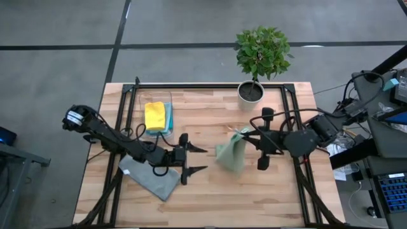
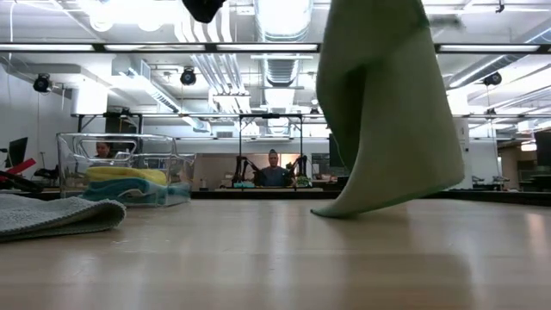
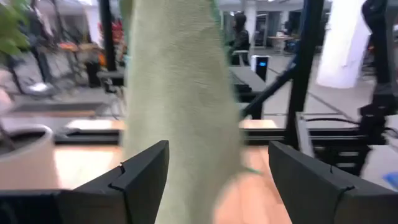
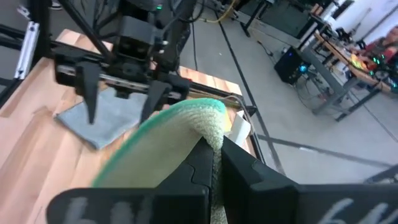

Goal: Fold microfiber towels
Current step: Fold the light green microfiber towel

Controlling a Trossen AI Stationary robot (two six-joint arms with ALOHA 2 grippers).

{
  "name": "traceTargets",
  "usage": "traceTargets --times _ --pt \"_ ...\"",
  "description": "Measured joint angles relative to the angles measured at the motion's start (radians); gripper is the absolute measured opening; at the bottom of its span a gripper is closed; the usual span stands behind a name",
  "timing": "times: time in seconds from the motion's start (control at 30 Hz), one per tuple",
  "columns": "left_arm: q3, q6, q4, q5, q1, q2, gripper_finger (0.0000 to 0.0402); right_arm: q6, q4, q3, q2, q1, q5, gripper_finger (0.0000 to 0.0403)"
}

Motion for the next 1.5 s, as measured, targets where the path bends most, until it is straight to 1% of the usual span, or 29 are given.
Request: traceTargets --times 0.1,0.2,0.27,0.4,0.47,0.53,0.67,0.83,1.0,1.27,1.5 --pt "0.001 -0.05 0.002 0.0 -0.001 0.033 0.0258 0.029 0.009 0.0 0.014 -0.022 0.002 0.0008" --pt "0.025 -0.052 0.008 -0.06 -0.004 0.095 0.0258 0.051 0.03 0.0 0.035 -0.051 0.005 0.0008" --pt "0.054 -0.042 0.015 -0.16 -0.004 0.133 0.0258 0.06 0.03 0.0 0.056 -0.072 0.027 0.0009" --pt "0.125 -0.01 0.013 -0.42 0.001 0.203 0.0258 0.068 0.023 0.0 0.102 -0.123 0.129 0.0009" --pt "0.157 0.013 0.016 -0.497 0.008 0.224 0.0258 0.063 0.012 0.0 0.127 -0.149 0.153 0.0008" --pt "0.177 0.033 0.016 -0.535 0.015 0.232 0.0258 0.062 0.014 0.0 0.148 -0.175 0.155 0.0008" --pt "0.185 0.029 0.011 -0.541 0.034 0.245 0.0258 0.044 0.014 0.0 0.186 -0.21 0.156 0.0008" --pt "0.168 0.004 0.003 -0.542 0.04 0.252 0.0258 0.029 -0.002 0.0 0.211 -0.223 0.154 0.0009" --pt "0.139 0.002 0.004 -0.542 0.04 0.252 0.0258 0.051 -0.034 0.0 0.207 -0.222 0.149 0.0009" --pt "0.128 -0.001 0.005 -0.542 0.063 0.26 0.0258 0.068 -0.055 -0.001 0.196 -0.222 0.148 0.0009" --pt "0.13 -0.075 0.013 -0.542 0.076 0.282 0.0258 0.071 -0.056 -0.001 0.196 -0.222 0.148 0.0009"
